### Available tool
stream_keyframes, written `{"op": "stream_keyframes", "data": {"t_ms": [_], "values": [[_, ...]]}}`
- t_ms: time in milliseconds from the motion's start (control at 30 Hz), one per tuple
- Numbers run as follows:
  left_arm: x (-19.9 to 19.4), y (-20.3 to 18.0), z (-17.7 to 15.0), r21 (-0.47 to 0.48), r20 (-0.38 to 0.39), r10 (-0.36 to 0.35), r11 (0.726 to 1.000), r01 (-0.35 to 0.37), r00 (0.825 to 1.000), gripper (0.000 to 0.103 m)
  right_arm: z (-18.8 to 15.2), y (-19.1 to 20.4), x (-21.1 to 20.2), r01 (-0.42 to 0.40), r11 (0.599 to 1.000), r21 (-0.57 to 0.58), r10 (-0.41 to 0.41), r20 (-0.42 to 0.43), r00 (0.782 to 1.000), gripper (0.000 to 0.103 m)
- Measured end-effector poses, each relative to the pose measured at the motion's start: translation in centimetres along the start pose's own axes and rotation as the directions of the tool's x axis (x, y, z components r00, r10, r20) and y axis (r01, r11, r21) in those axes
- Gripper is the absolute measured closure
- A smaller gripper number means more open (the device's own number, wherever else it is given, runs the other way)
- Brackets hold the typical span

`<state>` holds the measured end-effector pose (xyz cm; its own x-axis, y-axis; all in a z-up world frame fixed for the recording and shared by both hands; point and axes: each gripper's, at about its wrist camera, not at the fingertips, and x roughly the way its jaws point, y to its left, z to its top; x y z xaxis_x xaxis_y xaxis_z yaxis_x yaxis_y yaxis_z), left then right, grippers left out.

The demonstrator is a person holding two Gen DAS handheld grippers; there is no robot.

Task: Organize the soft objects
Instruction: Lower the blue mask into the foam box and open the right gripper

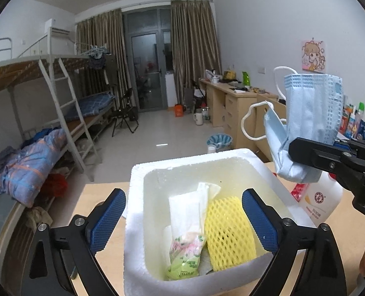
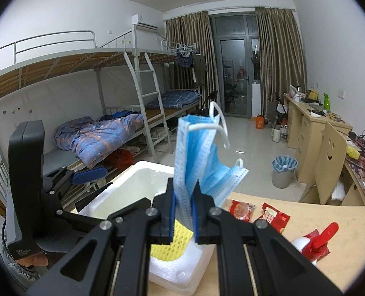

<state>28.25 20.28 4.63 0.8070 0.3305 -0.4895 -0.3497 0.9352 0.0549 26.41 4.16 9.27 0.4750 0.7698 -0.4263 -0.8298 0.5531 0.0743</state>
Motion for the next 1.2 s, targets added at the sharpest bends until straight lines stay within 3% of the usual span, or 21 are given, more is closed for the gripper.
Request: {"op": "stream_keyframes", "data": {"t_ms": [333, 667, 1200], "values": [[-1.0, 0.4, -0.6, 0.001, -0.002, 0.025, 1.000, -0.025, 1.000, 0.007, -0.1, 0.1, 0.9, -0.017, 1.000, -0.004, 0.017, -0.021, 1.000, 0.089], [-2.8, 3.5, -1.5, -0.058, 0.028, 0.088, 0.995, -0.086, 0.996, 0.007, -0.2, 1.2, 2.3, -0.059, 0.998, -0.002, 0.058, -0.044, 0.997, 0.089], [-3.0, 5.7, -2.4, -0.102, 0.043, 0.143, 0.985, -0.138, 0.989, 0.000, -0.7, 1.9, 4.4, -0.065, 0.998, -0.009, 0.064, -0.079, 0.995, 0.089]]}}
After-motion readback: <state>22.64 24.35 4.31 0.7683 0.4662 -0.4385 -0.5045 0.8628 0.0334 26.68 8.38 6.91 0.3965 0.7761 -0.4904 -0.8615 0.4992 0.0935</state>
